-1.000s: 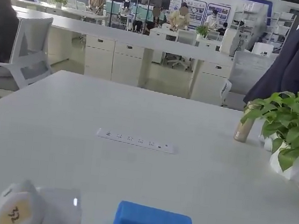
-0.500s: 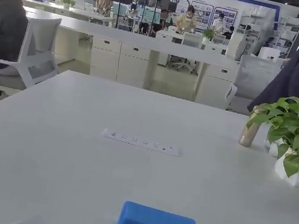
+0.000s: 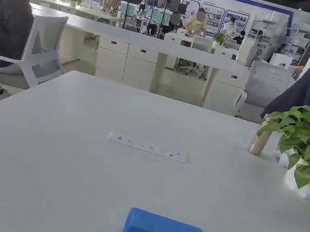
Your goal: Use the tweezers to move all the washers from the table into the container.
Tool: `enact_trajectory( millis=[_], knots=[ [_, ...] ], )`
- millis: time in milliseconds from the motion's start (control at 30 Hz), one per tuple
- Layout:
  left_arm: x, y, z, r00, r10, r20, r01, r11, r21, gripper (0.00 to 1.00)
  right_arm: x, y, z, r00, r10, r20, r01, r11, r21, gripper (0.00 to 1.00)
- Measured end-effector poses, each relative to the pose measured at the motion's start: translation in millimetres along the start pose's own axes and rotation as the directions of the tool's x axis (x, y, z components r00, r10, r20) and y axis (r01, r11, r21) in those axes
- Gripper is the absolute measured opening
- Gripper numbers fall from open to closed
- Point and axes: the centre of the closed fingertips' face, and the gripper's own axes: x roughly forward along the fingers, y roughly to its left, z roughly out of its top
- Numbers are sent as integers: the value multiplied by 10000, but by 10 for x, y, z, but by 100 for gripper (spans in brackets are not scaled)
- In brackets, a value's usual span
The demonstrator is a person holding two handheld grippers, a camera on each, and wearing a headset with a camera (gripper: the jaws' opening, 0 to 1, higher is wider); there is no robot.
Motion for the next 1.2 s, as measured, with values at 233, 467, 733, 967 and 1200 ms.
enact_trajectory(
  millis=[233, 467, 733, 967, 1200],
  knots=[
    [-4, -2, -214, 9982, 313, -509, -353, 9962, -791, 96, -28, -19, -7, 9997, -221, -69, 222, 9997, 104, 3],
    [32, 0, -358, 9916, 202, -1278, -278, 9979, -578, 96, -165, -55, 131, 9985, -537, 97, 535, 9984, 191, 3],
    [24, 21, -391, 9896, 268, -1412, -364, 9972, -658, 93, -396, -255, 400, 9903, -1250, 614, 1225, 9916, 426, 3],
    [25, -5, -370, 9920, 86, -1257, -180, 9971, -739, 92, -576, -596, 551, 9764, -1954, 915, 1885, 9789, 787, 3],
    [20, -12, -331, 9947, 16, -1024, -96, 9969, -776, 90, -659, -785, 677, 9686, -2244, 1072, 2183, 9737, 657, 3]
  ],
)
